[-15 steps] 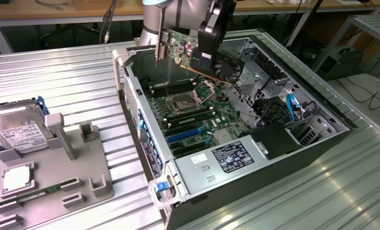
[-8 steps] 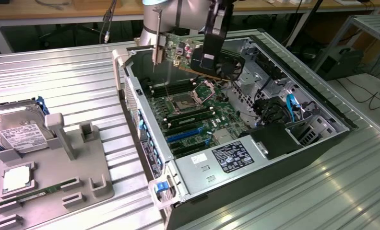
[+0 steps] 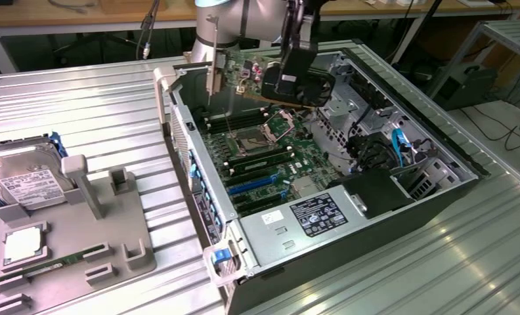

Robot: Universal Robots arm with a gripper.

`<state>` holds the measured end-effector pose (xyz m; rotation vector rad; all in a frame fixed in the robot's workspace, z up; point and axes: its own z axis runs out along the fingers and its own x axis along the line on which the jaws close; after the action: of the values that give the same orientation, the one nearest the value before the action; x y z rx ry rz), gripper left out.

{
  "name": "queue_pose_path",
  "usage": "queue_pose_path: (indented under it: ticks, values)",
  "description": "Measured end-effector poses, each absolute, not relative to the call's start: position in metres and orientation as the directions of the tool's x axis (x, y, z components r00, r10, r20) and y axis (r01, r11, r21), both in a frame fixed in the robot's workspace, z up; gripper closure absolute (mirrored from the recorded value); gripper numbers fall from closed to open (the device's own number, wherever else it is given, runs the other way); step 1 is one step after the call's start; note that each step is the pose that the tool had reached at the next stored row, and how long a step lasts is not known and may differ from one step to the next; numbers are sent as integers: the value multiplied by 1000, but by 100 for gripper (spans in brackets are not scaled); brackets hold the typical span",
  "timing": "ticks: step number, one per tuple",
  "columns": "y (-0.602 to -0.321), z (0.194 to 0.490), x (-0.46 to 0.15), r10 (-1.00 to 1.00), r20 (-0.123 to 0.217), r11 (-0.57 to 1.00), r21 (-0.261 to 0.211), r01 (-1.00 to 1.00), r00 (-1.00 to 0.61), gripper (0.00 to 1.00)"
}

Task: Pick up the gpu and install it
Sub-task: 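Insert the gpu into the slot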

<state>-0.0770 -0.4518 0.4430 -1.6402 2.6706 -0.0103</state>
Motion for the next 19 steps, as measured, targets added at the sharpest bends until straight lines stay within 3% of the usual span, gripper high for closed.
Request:
queue_pose_path:
  ticks: [8,19]
  values:
    - [-452,443,-77,-950,-3,313,-11,-950,-313,72]
    - [-452,440,-77,-978,-17,211,-56,-976,-210,72]
